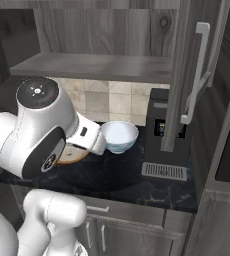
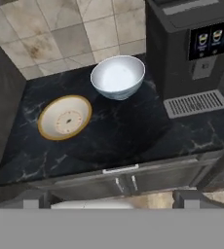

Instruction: Open the cabinet. Pick the bowls from the counter and place them in the cabinet. Then close the cabinet.

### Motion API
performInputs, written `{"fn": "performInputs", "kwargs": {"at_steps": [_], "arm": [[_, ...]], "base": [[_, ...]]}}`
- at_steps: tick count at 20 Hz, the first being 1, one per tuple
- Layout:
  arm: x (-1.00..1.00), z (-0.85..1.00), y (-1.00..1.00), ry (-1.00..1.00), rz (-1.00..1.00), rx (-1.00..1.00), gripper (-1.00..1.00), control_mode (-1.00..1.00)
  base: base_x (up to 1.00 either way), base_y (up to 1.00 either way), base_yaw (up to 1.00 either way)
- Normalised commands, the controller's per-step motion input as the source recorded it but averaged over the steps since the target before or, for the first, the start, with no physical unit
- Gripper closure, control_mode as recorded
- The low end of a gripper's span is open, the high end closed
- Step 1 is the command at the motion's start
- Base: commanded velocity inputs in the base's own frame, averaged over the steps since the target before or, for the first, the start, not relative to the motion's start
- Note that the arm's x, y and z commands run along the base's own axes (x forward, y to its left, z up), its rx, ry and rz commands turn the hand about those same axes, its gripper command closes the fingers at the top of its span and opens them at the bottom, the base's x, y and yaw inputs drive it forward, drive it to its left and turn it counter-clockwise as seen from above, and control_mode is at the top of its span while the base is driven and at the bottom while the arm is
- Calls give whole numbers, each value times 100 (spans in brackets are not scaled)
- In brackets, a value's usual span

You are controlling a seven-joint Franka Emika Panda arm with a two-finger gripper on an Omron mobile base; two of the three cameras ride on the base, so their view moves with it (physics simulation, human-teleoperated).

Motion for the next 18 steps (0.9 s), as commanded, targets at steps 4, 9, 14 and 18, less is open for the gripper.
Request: {"fn": "performInputs", "kwargs": {"at_steps": [4,9,14,18], "arm": [[-4,-25,24,0,-17,20,-100,-100],[2,0,3,0,-4,5,-100,-100],[30,-10,3,1,-8,0,-100,-100],[39,-11,0,5,-14,0,-100,-100]], "base": [[0,0,0],[0,0,0],[0,0,0],[0,0,0]]}}
